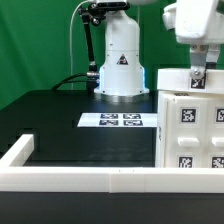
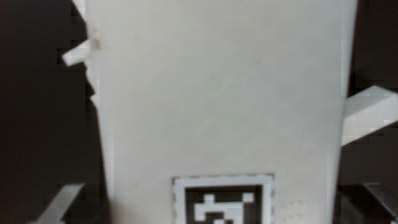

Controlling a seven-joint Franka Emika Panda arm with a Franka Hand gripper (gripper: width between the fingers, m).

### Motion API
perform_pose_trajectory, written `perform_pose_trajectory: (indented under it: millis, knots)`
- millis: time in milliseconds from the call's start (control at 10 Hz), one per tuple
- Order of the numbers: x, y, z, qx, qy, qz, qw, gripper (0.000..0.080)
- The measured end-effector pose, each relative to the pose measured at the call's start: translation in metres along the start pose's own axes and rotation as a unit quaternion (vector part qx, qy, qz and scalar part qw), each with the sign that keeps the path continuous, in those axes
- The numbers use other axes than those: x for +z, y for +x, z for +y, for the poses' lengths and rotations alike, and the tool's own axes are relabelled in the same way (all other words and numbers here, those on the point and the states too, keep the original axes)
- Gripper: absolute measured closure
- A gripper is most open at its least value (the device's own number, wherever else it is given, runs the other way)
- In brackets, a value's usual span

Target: Assemble cabinet

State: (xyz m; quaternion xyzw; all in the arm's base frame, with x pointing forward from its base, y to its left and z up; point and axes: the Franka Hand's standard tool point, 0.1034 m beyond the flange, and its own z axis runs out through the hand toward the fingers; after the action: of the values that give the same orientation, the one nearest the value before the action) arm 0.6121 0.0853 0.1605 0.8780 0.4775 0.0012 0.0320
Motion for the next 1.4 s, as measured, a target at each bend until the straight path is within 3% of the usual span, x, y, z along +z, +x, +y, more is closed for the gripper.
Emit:
perform_pose_trajectory:
  millis: [500, 700, 900, 1000, 1200, 1400]
  knots:
    - [0.0005, 0.0014, 0.0002, 0.227, -0.003, 0.007, 0.974, 0.0243]
    - [-0.0009, 0.0005, 0.0015, 0.338, 0.000, 0.005, 0.941, 0.0243]
    - [0.0000, 0.0011, 0.0012, 0.381, 0.001, 0.005, 0.925, 0.0243]
    - [0.0002, 0.0018, 0.0003, 0.463, 0.004, 0.006, 0.886, 0.0243]
    - [0.0001, 0.0024, -0.0002, 0.509, 0.005, 0.006, 0.861, 0.0243]
    - [0.0006, 0.0037, -0.0003, 0.623, 0.011, 0.011, 0.782, 0.0243]
